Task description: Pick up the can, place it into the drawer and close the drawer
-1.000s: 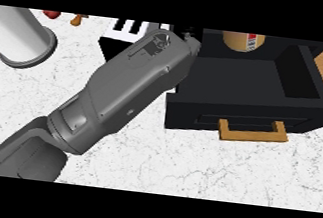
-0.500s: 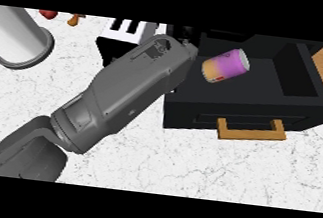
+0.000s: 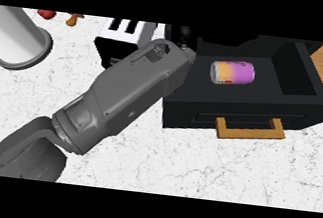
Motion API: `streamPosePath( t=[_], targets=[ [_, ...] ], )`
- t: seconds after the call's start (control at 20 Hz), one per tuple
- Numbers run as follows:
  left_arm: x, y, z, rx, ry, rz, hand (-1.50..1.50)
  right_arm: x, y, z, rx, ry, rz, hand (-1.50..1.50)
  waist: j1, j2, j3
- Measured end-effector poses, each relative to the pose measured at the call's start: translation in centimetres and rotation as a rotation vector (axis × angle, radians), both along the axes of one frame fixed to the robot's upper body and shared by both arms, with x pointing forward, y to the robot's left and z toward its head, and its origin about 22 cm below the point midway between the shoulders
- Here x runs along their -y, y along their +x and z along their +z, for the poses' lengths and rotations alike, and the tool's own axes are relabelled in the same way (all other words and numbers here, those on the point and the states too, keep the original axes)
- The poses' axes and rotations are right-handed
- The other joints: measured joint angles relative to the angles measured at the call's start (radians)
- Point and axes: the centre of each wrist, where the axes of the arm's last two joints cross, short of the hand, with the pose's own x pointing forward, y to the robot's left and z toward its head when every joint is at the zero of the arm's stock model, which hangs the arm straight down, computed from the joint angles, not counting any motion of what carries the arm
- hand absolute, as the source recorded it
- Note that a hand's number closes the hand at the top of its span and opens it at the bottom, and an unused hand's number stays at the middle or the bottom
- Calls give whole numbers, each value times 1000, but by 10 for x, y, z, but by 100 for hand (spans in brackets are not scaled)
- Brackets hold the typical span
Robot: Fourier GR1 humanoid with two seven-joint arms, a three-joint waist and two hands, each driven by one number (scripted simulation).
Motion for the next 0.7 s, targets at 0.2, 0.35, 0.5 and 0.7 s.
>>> streamPosePath(
  t=[0.2, 0.35, 0.5, 0.7],
  targets=[
    [0, 3, 4, 4, -12, 7, -150, -2, 2, 5, 19, -8, 5, -150, 1, 1, 0],
    [0, 2, 3, 23, -22, 5, -150, 0, 3, 14, 64, -102, -4, -150, 4, 1, 0],
    [1, 1, 4, 38, -41, 2, -150, 1, 5, 22, 111, -208, 11, -150, 9, 1, 0],
    [5, -1, 9, 67, -57, -7, -150, -9, 13, 28, 172, -296, 51, -150, 16, 1, 0]
  ],
)
